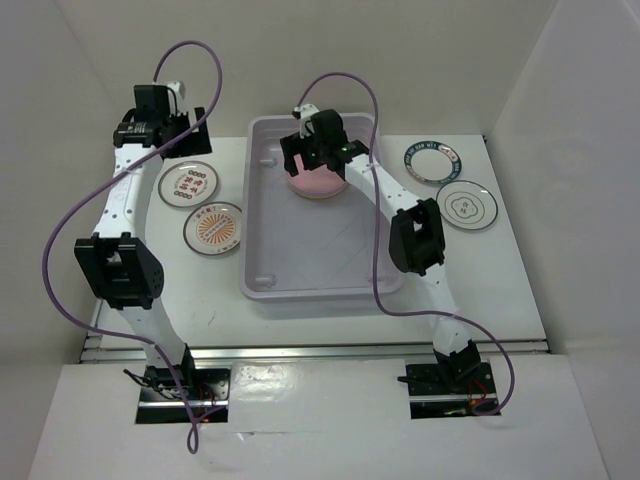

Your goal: Place the plates into the plastic bin on the countertop

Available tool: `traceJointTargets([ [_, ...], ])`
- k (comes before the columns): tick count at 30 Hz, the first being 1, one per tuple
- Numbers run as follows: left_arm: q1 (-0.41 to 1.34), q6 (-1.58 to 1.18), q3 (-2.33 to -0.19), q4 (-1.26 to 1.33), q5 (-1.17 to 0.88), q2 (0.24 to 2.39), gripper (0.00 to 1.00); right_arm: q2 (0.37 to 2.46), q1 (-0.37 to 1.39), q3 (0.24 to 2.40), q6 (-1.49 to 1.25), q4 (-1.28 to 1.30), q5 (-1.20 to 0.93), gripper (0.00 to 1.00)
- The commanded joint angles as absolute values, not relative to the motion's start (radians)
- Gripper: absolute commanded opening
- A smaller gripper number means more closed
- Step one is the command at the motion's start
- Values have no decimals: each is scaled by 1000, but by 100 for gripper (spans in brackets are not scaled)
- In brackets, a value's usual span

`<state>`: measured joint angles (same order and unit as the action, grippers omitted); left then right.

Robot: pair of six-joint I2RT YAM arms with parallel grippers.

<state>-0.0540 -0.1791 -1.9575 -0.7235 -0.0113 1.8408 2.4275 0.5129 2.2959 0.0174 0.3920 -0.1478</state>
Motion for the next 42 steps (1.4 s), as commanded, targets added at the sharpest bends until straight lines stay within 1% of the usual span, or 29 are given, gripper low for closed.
traceJointTargets([
  [1, -98, -227, -1921, -683, 8, 1798, 99, 2309, 520, 2342, 17, 413, -176, 100],
  [5, -153, -278, -1852, -641, 18, 1787, 99, 2197, 520, 2298, 17, 388, -33, 100],
  [8, -217, -348, -1737, -567, -23, 1750, 99, 2093, 499, 2260, -1, 377, 108, 100],
  [9, -235, -362, -1662, -539, -44, 1740, 99, 2070, 482, 2243, -17, 349, 132, 100],
  [11, -282, -391, -1590, -449, -105, 1721, 99, 2025, 427, 2165, -49, 318, 132, 100],
  [12, -294, -417, -1559, -419, -121, 1710, 99, 1982, 404, 2125, -84, 263, 132, 100],
  [13, -304, -434, -1511, -394, -132, 1710, 99, 1964, 376, 2024, -93, 224, 123, 100],
  [16, -331, -497, -1439, -298, -189, 1710, 99, 1939, 278, 1887, -148, 163, 123, 100],
  [18, -342, -529, -1393, -226, -213, 1720, 99, 1963, 200, 1887, -213, 202, 69, 100],
  [19, -351, -567, -1346, -145, -213, 1720, 99, 1974, 174, 1887, -233, 237, -21, 100],
  [20, -351, -586, -1327, -109, -222, 1720, 99, 1983, 149, 1887, -254, 247, -66, 100],
  [21, -351, -606, -1313, -85, -222, 1736, 99, 1994, 105, 1887, -276, 247, -107, 100],
  [22, -363, -639, -1313, -66, -222, 1747, 99, 2003, 80, 1887, -308, 261, -198, 100],
  [23, -364, -655, -1301, -25, -236, 1759, 98, 2017, 62, 1887, -308, 261, -250, 98],
  [25, -374, -698, -1290, 7, -251, 1796, 96, 2028, 34, 1887, -308, 252, -340, 98],
  [27, -374, -719, -1290, 37, -261, 1821, 96, 2028, 23, 1887, -308, 252, -353, 100],
  [32, -383, -784, -1281, 63, -213, 1887, 95, 2005, 23, 1816, -299, 180, -383, 100],
  [36, -383, -822, -1301, 54, -200, 1940, 91, 2005, 23, 1845, -299, 190, -374, 100],
  [42, -383, -853, -1342, -24, -120, 2002, 90, 2037, 23, 1878, -299, 212, -393, 100],
])
